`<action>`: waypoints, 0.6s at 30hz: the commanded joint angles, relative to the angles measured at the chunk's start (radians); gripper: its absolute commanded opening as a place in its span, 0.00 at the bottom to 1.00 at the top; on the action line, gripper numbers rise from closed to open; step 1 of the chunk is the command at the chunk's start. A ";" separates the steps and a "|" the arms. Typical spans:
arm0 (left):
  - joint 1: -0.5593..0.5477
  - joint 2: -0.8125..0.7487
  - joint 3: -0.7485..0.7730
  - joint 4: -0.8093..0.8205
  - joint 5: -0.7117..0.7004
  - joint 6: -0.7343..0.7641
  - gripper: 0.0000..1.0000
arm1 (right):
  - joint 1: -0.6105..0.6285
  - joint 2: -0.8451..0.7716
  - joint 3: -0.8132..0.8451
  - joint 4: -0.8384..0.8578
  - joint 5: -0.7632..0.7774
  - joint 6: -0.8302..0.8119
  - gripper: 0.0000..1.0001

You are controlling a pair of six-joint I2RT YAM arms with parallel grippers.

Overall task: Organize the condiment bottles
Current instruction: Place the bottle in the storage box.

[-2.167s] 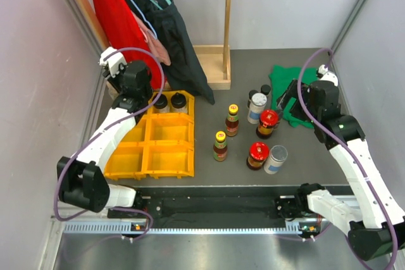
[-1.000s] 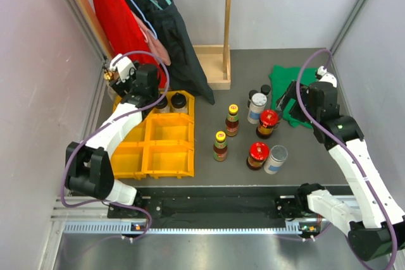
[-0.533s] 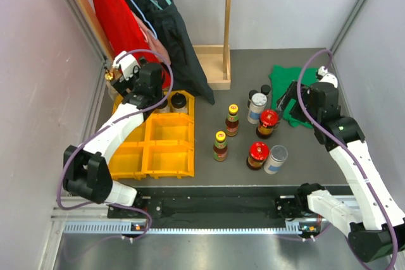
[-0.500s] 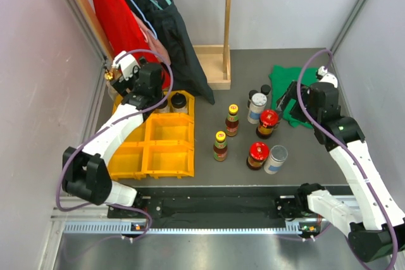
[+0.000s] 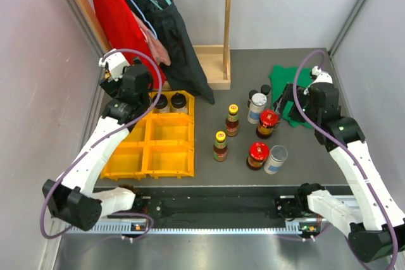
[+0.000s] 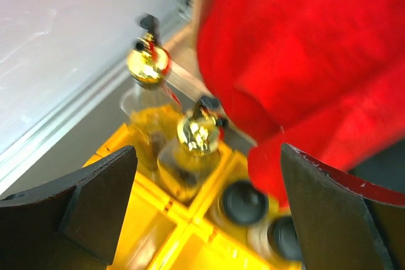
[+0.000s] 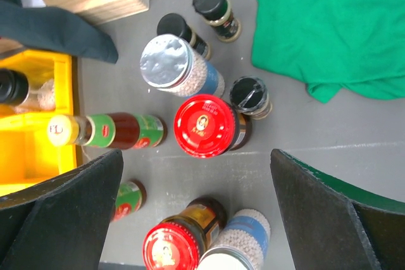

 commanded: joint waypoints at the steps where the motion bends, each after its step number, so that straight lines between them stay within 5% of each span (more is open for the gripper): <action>1: -0.003 -0.085 0.040 -0.112 0.308 0.093 0.99 | -0.013 -0.024 -0.015 0.053 -0.067 -0.035 0.99; 12: -0.038 -0.223 -0.099 -0.063 1.156 0.206 0.99 | -0.015 0.011 -0.075 0.060 -0.244 -0.033 0.99; 18: -0.321 -0.201 -0.199 0.112 1.090 0.228 0.99 | -0.013 -0.004 -0.075 0.045 -0.244 -0.046 0.99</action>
